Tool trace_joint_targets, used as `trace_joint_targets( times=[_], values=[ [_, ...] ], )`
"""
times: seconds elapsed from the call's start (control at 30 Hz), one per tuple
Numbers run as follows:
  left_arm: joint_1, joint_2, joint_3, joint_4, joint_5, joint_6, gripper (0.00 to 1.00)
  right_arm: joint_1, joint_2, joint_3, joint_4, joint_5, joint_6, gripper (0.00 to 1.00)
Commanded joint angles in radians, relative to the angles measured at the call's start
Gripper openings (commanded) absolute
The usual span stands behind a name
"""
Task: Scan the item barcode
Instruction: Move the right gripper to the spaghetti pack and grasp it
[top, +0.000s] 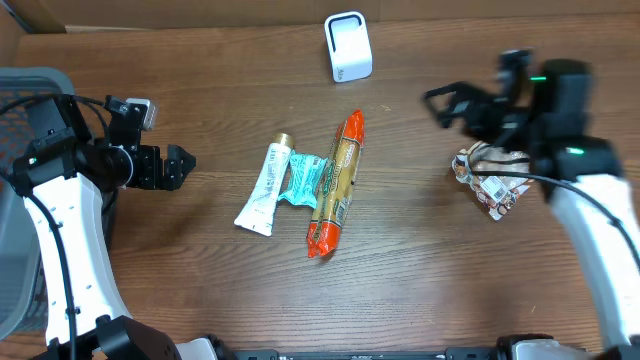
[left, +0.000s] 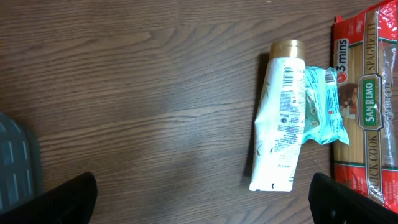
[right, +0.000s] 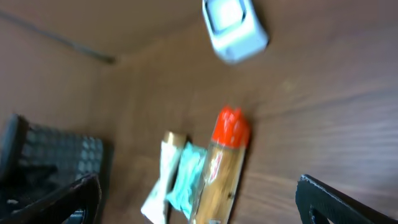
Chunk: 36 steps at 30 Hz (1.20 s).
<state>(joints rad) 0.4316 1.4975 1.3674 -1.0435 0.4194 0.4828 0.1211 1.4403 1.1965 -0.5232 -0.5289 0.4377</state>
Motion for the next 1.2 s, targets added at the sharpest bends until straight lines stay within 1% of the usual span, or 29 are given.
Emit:
trace_joint_targets(
  times=[0.0, 0.07, 0.2, 0.53, 0.77, 0.8, 0.83, 0.87, 0.9, 0.97, 1.0, 1.03, 1.07, 1.17],
  values=[
    [-0.006, 0.006, 0.0, 0.001, 0.015, 0.018, 0.99, 0.137, 0.095, 0.003, 0.003, 0.166, 0.077, 1.0],
    [-0.006, 0.006, 0.0, 0.001, 0.015, 0.018, 1.0, 0.203, 0.155, 0.003, 0.005, 0.198, 0.114, 1.0],
    [-0.009, 0.006, 0.0, 0.002, 0.015, 0.018, 1.0, 0.271, 0.259, 0.003, 0.016, 0.206, 0.175, 0.98],
    [-0.008, 0.006, 0.0, 0.001, 0.015, 0.018, 0.99, 0.354, 0.442, 0.003, 0.109, 0.149, 0.192, 0.98],
    [-0.008, 0.006, 0.0, 0.002, 0.015, 0.018, 1.0, 0.406, 0.534, 0.003, 0.147, 0.174, 0.306, 0.96],
    [-0.008, 0.006, 0.0, 0.001, 0.015, 0.018, 1.0, 0.407, 0.555, 0.003, 0.152, 0.172, 0.326, 0.91],
    [-0.008, 0.006, 0.0, 0.002, 0.015, 0.018, 0.99, 0.407, 0.566, 0.003, 0.153, 0.169, 0.326, 0.82],
    [-0.008, 0.006, 0.0, 0.001, 0.015, 0.018, 1.0, 0.407, 0.568, 0.003, 0.151, 0.169, 0.325, 0.71],
    [-0.008, 0.006, 0.0, 0.002, 0.015, 0.018, 0.99, 0.407, 0.57, 0.003, 0.151, 0.169, 0.325, 0.57],
    [-0.008, 0.006, 0.0, 0.001, 0.015, 0.018, 1.0, 0.407, 0.57, 0.004, 0.154, 0.169, 0.325, 0.35],
    [-0.008, 0.006, 0.0, 0.002, 0.015, 0.018, 1.0, 0.407, 0.568, 0.004, 0.156, 0.168, 0.325, 0.27],
    [-0.008, 0.006, 0.0, 0.001, 0.015, 0.018, 1.0, 0.403, 0.568, 0.007, 0.153, 0.168, 0.324, 0.2],
    [-0.008, 0.006, 0.0, 0.002, 0.015, 0.018, 1.0, 0.399, 0.566, 0.012, 0.146, 0.166, 0.321, 0.16],
    [-0.008, 0.006, 0.0, 0.001, 0.015, 0.018, 1.0, 0.378, 0.539, 0.042, 0.098, 0.161, 0.276, 0.12]
  ],
)
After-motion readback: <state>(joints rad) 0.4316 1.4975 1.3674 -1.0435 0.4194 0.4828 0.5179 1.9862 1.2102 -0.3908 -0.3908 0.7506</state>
